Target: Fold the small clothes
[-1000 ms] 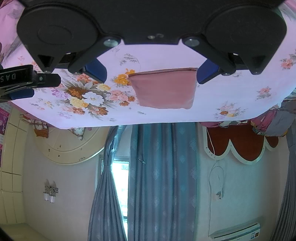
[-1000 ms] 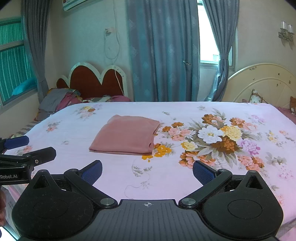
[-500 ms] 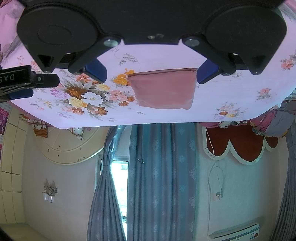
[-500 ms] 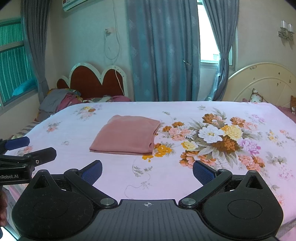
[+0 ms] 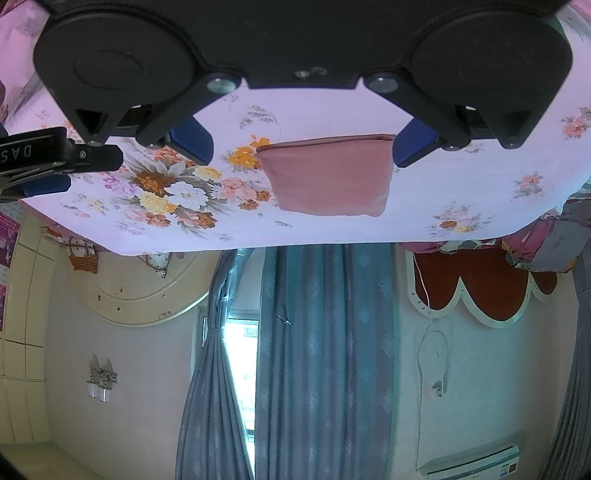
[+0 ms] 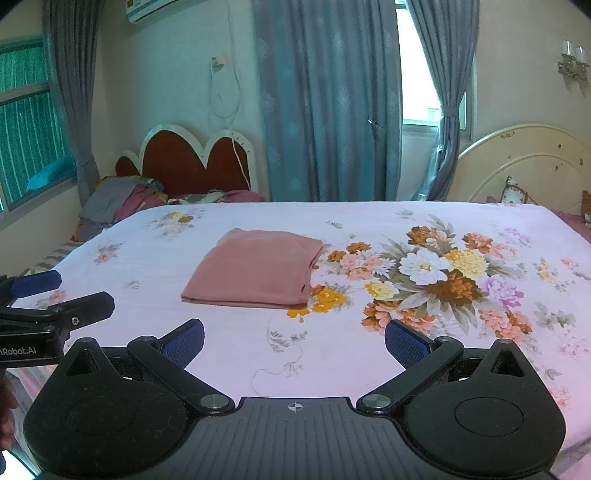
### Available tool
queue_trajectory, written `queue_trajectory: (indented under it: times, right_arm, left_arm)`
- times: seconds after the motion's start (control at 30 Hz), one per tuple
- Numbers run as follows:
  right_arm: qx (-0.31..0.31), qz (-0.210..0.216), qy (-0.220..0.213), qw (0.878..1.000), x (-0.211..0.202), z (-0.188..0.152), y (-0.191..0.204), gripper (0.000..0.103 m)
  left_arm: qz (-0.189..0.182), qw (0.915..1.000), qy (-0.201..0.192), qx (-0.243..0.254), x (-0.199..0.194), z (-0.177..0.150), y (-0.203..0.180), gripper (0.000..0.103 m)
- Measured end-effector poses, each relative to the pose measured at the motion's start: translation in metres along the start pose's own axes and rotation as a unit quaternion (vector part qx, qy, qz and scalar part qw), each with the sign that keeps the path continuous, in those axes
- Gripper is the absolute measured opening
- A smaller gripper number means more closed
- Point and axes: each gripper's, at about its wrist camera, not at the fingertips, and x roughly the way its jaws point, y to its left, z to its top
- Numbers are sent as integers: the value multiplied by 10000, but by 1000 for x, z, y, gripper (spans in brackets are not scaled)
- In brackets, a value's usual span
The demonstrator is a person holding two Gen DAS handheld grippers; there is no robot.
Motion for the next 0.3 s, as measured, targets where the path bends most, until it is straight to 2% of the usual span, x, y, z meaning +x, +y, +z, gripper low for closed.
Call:
queue_trajectory:
  times: [0.3]
  right_arm:
    - [-8,-1,8,10000,2,0,0,103]
  left_arm:
    - [43,10000,15,-16,2,-1,0,103]
